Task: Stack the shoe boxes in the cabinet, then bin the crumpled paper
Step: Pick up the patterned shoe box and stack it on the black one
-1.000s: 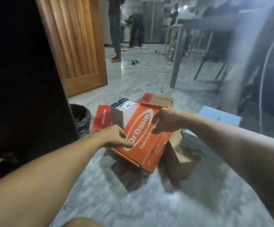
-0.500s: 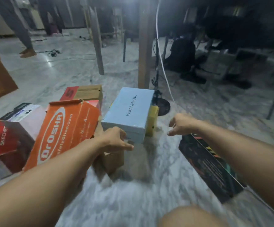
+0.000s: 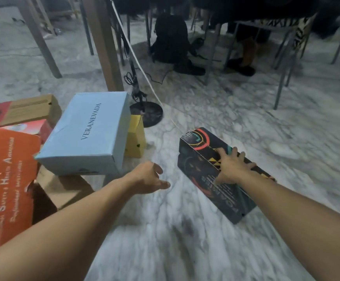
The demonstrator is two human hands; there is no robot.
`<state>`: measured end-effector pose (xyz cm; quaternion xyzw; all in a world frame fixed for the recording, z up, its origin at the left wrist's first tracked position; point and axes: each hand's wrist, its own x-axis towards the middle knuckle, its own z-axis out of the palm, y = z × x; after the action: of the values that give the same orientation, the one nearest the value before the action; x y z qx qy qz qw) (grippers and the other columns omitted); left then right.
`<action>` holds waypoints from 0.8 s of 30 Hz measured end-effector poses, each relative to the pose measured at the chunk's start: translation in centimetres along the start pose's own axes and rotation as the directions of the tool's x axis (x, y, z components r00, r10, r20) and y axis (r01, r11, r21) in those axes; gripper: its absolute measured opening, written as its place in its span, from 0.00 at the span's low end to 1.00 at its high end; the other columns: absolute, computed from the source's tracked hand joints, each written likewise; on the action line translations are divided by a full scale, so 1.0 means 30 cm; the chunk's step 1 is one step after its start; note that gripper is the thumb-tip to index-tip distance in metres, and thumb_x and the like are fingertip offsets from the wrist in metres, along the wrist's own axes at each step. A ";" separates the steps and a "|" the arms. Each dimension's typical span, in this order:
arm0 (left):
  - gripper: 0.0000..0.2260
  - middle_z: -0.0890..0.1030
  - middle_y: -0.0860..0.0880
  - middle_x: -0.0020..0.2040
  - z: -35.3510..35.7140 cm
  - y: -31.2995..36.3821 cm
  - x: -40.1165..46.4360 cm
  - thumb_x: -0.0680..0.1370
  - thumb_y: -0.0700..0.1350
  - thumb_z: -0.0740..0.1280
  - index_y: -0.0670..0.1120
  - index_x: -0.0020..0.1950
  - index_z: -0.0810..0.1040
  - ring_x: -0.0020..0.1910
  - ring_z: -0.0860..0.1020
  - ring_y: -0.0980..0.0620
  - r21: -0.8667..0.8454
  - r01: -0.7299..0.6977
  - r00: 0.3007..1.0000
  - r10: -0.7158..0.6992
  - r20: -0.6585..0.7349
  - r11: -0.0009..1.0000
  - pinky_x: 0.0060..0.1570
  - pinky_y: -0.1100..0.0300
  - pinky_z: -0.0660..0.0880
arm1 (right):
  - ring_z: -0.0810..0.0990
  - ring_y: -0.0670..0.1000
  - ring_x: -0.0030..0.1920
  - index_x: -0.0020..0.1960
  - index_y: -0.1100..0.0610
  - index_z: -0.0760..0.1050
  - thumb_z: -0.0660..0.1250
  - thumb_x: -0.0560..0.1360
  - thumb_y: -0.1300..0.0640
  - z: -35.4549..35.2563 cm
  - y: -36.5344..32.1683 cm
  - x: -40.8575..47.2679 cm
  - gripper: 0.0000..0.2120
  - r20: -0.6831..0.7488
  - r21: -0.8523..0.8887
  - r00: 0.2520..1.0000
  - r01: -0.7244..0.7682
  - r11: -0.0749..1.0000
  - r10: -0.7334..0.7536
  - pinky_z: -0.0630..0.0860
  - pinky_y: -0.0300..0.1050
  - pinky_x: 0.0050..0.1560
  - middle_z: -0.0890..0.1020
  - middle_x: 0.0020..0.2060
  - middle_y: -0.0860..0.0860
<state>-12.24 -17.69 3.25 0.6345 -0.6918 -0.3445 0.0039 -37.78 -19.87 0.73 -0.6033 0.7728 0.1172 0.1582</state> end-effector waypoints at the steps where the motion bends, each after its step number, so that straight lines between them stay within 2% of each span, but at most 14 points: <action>1: 0.29 0.80 0.47 0.61 0.015 0.004 0.013 0.71 0.55 0.74 0.44 0.68 0.75 0.58 0.79 0.49 -0.013 0.002 1.000 -0.002 -0.001 1.000 0.57 0.61 0.73 | 0.59 0.65 0.70 0.72 0.43 0.51 0.80 0.59 0.46 -0.005 0.007 -0.002 0.52 -0.002 -0.020 1.000 0.010 1.000 -0.010 0.62 0.75 0.63 0.58 0.70 0.59; 4: 0.32 0.77 0.45 0.65 0.048 0.000 0.034 0.71 0.54 0.75 0.44 0.72 0.70 0.61 0.77 0.48 -0.047 0.031 0.999 -0.033 -0.035 0.998 0.57 0.62 0.70 | 0.65 0.62 0.65 0.71 0.41 0.54 0.81 0.56 0.47 -0.026 0.017 -0.024 0.52 0.003 -0.051 0.993 0.121 0.991 -0.121 0.69 0.67 0.61 0.64 0.65 0.56; 7: 0.38 0.73 0.46 0.70 0.072 -0.033 0.033 0.69 0.51 0.76 0.44 0.74 0.64 0.67 0.73 0.47 -0.076 0.025 0.987 -0.037 -0.155 0.997 0.59 0.63 0.67 | 0.67 0.60 0.64 0.71 0.40 0.54 0.82 0.53 0.48 -0.021 -0.001 -0.060 0.54 0.034 -0.101 0.952 0.306 0.947 -0.304 0.73 0.61 0.57 0.64 0.65 0.53; 9: 0.36 0.76 0.51 0.64 0.084 -0.067 0.013 0.67 0.50 0.78 0.46 0.71 0.68 0.64 0.74 0.50 -0.175 0.011 0.969 -0.054 -0.240 0.985 0.56 0.65 0.66 | 0.68 0.58 0.63 0.69 0.39 0.55 0.82 0.52 0.49 -0.014 -0.024 -0.080 0.54 0.091 -0.072 0.903 0.426 0.902 -0.419 0.75 0.58 0.55 0.65 0.64 0.52; 12: 0.24 0.83 0.58 0.49 0.105 -0.154 -0.010 0.64 0.55 0.79 0.52 0.56 0.80 0.51 0.81 0.57 -0.371 0.017 0.970 -0.105 -0.219 0.928 0.56 0.61 0.76 | 0.70 0.54 0.59 0.68 0.38 0.57 0.82 0.52 0.50 -0.015 -0.066 -0.092 0.51 0.200 0.027 0.820 0.542 0.840 -0.536 0.75 0.55 0.58 0.66 0.61 0.48; 13: 0.20 0.85 0.57 0.45 0.107 -0.183 -0.021 0.63 0.57 0.79 0.52 0.52 0.82 0.48 0.82 0.57 -0.436 0.036 0.973 -0.131 -0.189 0.899 0.52 0.59 0.79 | 0.71 0.54 0.59 0.68 0.39 0.59 0.83 0.53 0.50 -0.019 -0.080 -0.092 0.50 0.228 0.064 0.804 0.551 0.832 -0.550 0.75 0.55 0.59 0.67 0.61 0.48; 14: 0.21 0.85 0.56 0.43 0.108 -0.207 -0.030 0.63 0.61 0.78 0.51 0.50 0.84 0.46 0.83 0.56 -0.491 0.059 0.974 -0.159 -0.164 0.869 0.48 0.60 0.80 | 0.72 0.53 0.59 0.69 0.40 0.60 0.83 0.54 0.51 -0.022 -0.091 -0.092 0.49 0.243 0.099 0.792 0.554 0.826 -0.560 0.75 0.54 0.59 0.67 0.61 0.48; 16: 0.28 0.85 0.53 0.43 0.111 -0.244 -0.038 0.63 0.66 0.75 0.47 0.52 0.84 0.43 0.83 0.57 -0.532 0.106 0.971 -0.204 -0.127 0.840 0.39 0.65 0.78 | 0.73 0.53 0.60 0.71 0.41 0.62 0.82 0.57 0.53 -0.034 -0.106 -0.084 0.48 0.241 0.127 0.799 0.536 0.834 -0.550 0.75 0.50 0.58 0.70 0.62 0.48; 18: 0.24 0.83 0.51 0.46 0.120 -0.258 -0.042 0.70 0.61 0.73 0.44 0.56 0.83 0.39 0.79 0.60 -0.518 0.149 0.964 -0.241 -0.115 0.842 0.31 0.68 0.72 | 0.74 0.53 0.62 0.74 0.45 0.62 0.80 0.61 0.56 -0.051 -0.109 -0.076 0.46 0.186 0.116 0.826 0.519 0.847 -0.531 0.73 0.44 0.55 0.73 0.64 0.49; 19: 0.22 0.83 0.50 0.48 0.128 -0.261 -0.036 0.71 0.58 0.73 0.43 0.56 0.82 0.40 0.79 0.60 -0.519 0.162 0.960 -0.255 -0.114 0.840 0.31 0.68 0.71 | 0.74 0.53 0.63 0.75 0.46 0.61 0.78 0.63 0.57 -0.054 -0.106 -0.070 0.45 0.125 0.094 0.844 0.514 0.853 -0.522 0.73 0.44 0.55 0.73 0.66 0.50; 20: 0.18 0.83 0.50 0.48 0.140 -0.266 -0.023 0.72 0.54 0.73 0.42 0.55 0.81 0.38 0.79 0.61 -0.528 0.171 0.960 -0.262 -0.102 0.832 0.30 0.69 0.71 | 0.73 0.54 0.65 0.76 0.47 0.61 0.76 0.65 0.57 -0.054 -0.100 -0.065 0.44 0.053 0.064 0.854 0.514 0.855 -0.518 0.73 0.45 0.58 0.73 0.67 0.51; 22: 0.09 0.82 0.53 0.43 0.155 -0.254 -0.014 0.74 0.45 0.73 0.47 0.53 0.81 0.31 0.77 0.67 -0.528 0.162 0.970 -0.233 -0.071 0.833 0.27 0.73 0.70 | 0.69 0.56 0.69 0.76 0.49 0.60 0.73 0.69 0.56 -0.030 -0.077 -0.051 0.39 -0.044 0.027 0.871 0.490 0.871 -0.489 0.70 0.49 0.64 0.70 0.70 0.54; 24: 0.08 0.82 0.55 0.41 0.171 -0.241 0.004 0.73 0.43 0.74 0.49 0.52 0.82 0.32 0.77 0.67 -0.527 0.140 0.979 -0.198 -0.055 0.838 0.29 0.75 0.70 | 0.60 0.56 0.74 0.76 0.49 0.60 0.71 0.71 0.55 0.019 -0.042 -0.031 0.37 -0.063 0.027 0.903 0.427 0.904 -0.424 0.65 0.54 0.71 0.63 0.74 0.56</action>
<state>-8.21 -15.05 -4.20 0.6858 -0.5131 -0.4830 0.1820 -36.29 -19.13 0.58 -0.7571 0.6289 0.0475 0.1705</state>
